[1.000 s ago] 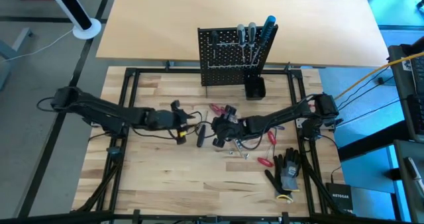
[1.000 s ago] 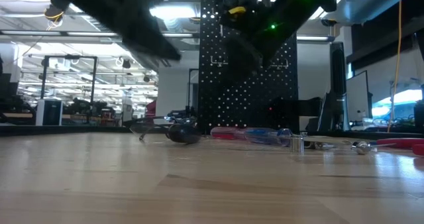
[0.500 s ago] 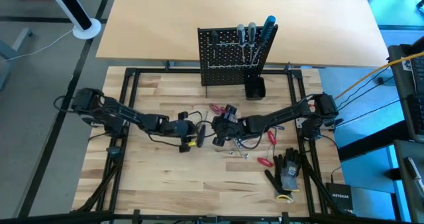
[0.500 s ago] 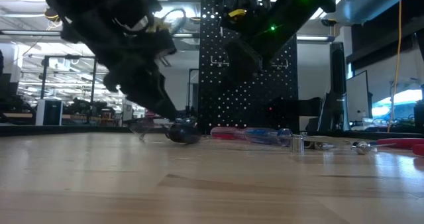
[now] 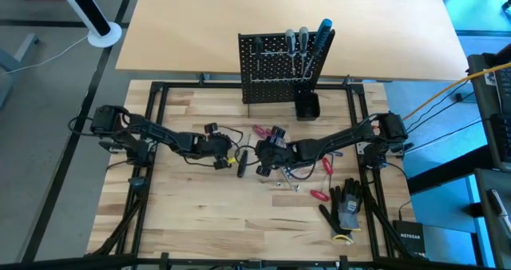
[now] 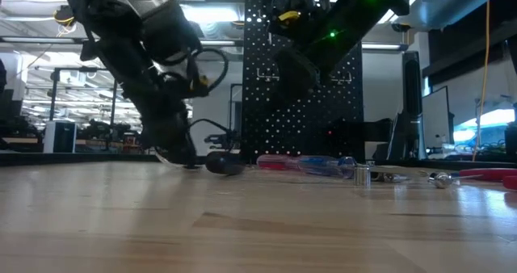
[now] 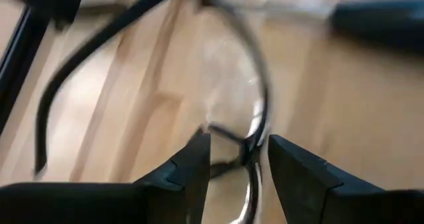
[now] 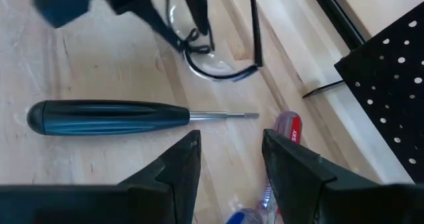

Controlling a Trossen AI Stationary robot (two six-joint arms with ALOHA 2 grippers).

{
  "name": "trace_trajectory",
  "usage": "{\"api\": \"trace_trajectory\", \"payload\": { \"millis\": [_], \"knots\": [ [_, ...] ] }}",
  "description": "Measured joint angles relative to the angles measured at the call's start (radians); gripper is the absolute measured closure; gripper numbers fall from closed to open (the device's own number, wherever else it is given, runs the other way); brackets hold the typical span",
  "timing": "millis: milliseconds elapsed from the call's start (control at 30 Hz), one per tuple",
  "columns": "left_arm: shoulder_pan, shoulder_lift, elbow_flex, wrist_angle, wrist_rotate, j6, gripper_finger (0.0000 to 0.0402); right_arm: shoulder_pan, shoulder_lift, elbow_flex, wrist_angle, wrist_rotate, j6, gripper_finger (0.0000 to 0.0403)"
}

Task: Hang tools onto peg board
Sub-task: Hang the black screwdriver on the peg board

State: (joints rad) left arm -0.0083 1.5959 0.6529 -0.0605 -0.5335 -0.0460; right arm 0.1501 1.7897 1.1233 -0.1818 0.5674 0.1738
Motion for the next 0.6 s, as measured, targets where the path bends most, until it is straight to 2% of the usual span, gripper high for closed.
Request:
{"api": "trace_trajectory", "payload": {
  "millis": [200, 367, 500, 600],
  "knots": [
    [0.024, -0.031, 0.009, -0.076, -0.06, -0.053, 0.0261, 0.0, 0.035, 0.0, 0.007, -0.001, 0.0, 0.0239],
    [-0.05, -0.142, 0.051, -0.084, -0.064, -0.071, 0.0261, 0.0, 0.063, 0.0, 0.004, -0.004, -0.009, 0.0239],
    [-0.123, -0.237, 0.056, -0.081, -0.033, -0.051, 0.0261, 0.0, 0.063, 0.0, 0.013, -0.033, -0.024, 0.0239],
    [-0.146, -0.261, 0.056, -0.1, 0.022, -0.051, 0.0261, 0.0, 0.063, 0.0, 0.026, -0.037, -0.024, 0.0239]
  ]
}}
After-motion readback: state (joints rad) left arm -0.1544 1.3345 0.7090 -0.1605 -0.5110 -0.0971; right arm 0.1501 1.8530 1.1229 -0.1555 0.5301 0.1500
